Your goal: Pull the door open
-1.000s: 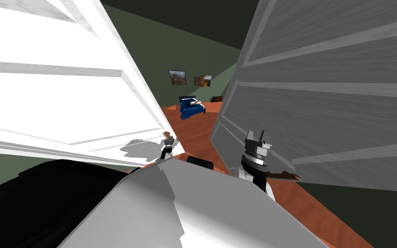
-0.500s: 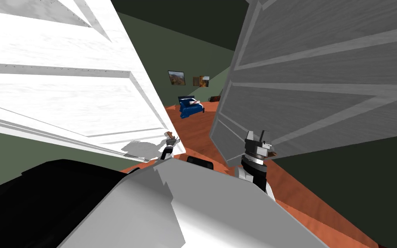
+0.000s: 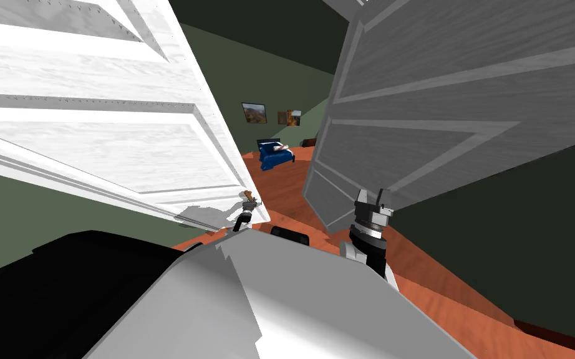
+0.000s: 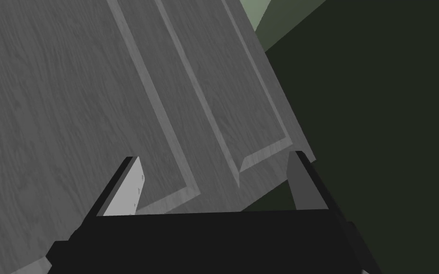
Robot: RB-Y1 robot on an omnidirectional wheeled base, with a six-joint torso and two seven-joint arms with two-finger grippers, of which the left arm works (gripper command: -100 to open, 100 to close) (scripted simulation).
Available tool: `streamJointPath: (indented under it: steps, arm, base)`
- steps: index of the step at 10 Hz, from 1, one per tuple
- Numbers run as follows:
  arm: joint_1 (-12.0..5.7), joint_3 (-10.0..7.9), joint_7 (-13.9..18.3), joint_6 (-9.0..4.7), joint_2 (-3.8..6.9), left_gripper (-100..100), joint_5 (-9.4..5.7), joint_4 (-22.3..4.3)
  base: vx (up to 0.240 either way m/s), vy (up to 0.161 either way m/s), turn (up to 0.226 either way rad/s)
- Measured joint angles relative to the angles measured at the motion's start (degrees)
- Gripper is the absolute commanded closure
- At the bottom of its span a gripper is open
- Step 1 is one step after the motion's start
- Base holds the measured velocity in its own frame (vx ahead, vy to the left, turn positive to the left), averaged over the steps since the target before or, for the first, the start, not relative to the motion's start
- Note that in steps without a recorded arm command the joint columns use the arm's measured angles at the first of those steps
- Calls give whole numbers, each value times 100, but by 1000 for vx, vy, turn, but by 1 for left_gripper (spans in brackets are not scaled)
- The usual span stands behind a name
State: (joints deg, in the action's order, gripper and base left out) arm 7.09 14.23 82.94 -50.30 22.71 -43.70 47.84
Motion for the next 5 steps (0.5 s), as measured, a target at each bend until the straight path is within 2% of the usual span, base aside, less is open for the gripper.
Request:
streamJointPath:
  steps: [3,4,5]
  arm:
    - [73,216,113,-24,115,100,116,148]
    - [71,315,193,-68,156,100,172,124]
    - [118,397,237,-88,186,100,216,173]
  base:
    - [-264,10,-61]
    - [-242,21,-47]
    - [-102,7,-15]
